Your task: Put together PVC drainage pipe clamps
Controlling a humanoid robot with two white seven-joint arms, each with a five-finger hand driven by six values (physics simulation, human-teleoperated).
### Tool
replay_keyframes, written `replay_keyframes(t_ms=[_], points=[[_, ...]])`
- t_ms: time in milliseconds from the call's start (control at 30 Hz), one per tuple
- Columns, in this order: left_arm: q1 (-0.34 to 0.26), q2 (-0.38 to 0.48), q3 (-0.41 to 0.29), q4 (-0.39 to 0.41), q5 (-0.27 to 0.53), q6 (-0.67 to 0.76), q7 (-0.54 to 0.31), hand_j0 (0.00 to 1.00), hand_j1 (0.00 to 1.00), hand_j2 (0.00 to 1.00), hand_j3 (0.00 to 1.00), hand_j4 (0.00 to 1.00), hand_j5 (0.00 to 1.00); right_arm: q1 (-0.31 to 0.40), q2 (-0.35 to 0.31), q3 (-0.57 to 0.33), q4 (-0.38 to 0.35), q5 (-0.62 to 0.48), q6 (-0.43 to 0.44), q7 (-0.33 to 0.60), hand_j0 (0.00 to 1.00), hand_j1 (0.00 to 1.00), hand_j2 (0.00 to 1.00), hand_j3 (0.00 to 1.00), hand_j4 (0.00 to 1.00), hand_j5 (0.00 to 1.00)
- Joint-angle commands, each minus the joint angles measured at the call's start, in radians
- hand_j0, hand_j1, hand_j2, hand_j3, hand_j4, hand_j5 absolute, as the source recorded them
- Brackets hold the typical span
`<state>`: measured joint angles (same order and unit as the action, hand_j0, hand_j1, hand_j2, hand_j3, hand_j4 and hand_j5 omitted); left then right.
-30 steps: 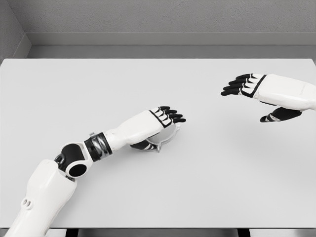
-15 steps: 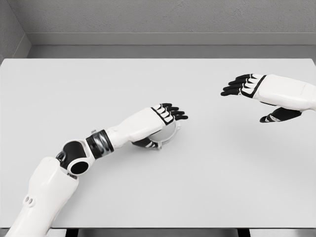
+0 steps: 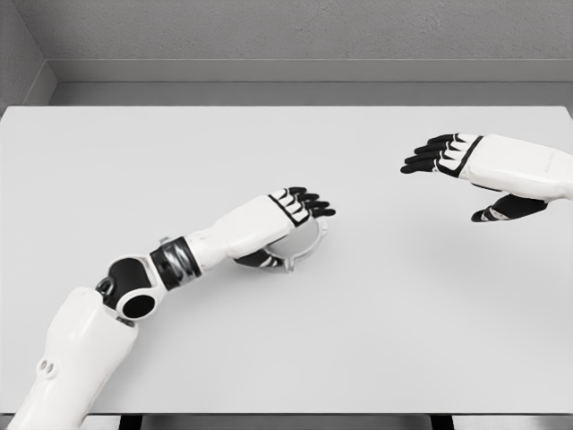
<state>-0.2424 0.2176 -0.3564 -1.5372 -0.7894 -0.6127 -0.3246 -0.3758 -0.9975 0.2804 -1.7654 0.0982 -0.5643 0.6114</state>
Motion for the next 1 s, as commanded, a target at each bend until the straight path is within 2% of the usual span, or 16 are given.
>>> replay_keyframes(t_ms=[0, 233, 300, 367, 433, 467, 600, 700, 833, 967], points=[[0.003, 0.019, 0.034, -0.024, 0.013, 0.002, 0.001, 1.00, 1.00, 1.00, 1.00, 1.00, 1.00, 0.000, -0.001, -0.001, 0.000, -0.006, 0.003, -0.001, 1.00, 1.00, 1.00, 1.00, 1.00, 1.00], [0.005, 0.019, 0.040, -0.024, 0.013, 0.002, 0.001, 1.00, 1.00, 1.00, 1.00, 1.00, 1.00, 0.000, -0.001, -0.001, 0.000, -0.006, 0.003, -0.001, 1.00, 1.00, 1.00, 1.00, 1.00, 1.00], [0.003, 0.020, 0.089, -0.021, 0.012, 0.002, 0.001, 1.00, 1.00, 1.00, 1.00, 1.00, 1.00, 0.000, -0.001, -0.001, 0.000, -0.006, 0.003, -0.001, 1.00, 1.00, 1.00, 1.00, 1.00, 1.00], [0.005, 0.048, 0.200, -0.006, 0.010, 0.002, 0.001, 1.00, 1.00, 1.00, 1.00, 1.00, 1.00, 0.000, -0.001, -0.001, 0.000, -0.006, 0.003, -0.001, 1.00, 1.00, 1.00, 1.00, 1.00, 1.00], [-0.005, 0.060, 0.258, 0.008, 0.010, 0.002, 0.001, 1.00, 1.00, 1.00, 1.00, 1.00, 1.00, 0.000, -0.001, -0.001, 0.000, -0.012, 0.003, -0.001, 1.00, 1.00, 1.00, 1.00, 1.00, 1.00], [-0.008, 0.060, 0.263, 0.011, 0.010, 0.002, 0.001, 1.00, 1.00, 1.00, 1.00, 1.00, 1.00, 0.000, -0.001, -0.001, 0.000, -0.014, 0.003, -0.001, 1.00, 1.00, 1.00, 1.00, 1.00, 1.00], [-0.037, 0.057, 0.244, 0.091, -0.002, 0.002, -0.001, 1.00, 1.00, 1.00, 1.00, 1.00, 1.00, 0.000, -0.003, -0.001, 0.000, -0.014, 0.003, -0.001, 1.00, 1.00, 1.00, 1.00, 1.00, 1.00], [-0.092, 0.051, 0.162, 0.166, -0.001, 0.002, -0.001, 1.00, 1.00, 1.00, 1.00, 1.00, 1.00, 0.000, -0.001, -0.001, 0.000, -0.020, 0.003, -0.001, 1.00, 1.00, 1.00, 1.00, 1.00, 1.00], [-0.092, 0.045, 0.091, 0.166, 0.001, 0.002, -0.001, 1.00, 1.00, 1.00, 1.00, 1.00, 1.00, 0.002, -0.001, 0.000, 0.000, -0.021, 0.003, -0.001, 1.00, 1.00, 1.00, 1.00, 1.00, 1.00], [-0.092, 0.026, 0.085, 0.160, 0.001, 0.002, -0.001, 1.00, 1.00, 1.00, 1.00, 1.00, 1.00, 0.000, -0.001, 0.000, 0.000, -0.021, 0.003, -0.001, 1.00, 1.00, 1.00, 1.00, 1.00, 1.00]])
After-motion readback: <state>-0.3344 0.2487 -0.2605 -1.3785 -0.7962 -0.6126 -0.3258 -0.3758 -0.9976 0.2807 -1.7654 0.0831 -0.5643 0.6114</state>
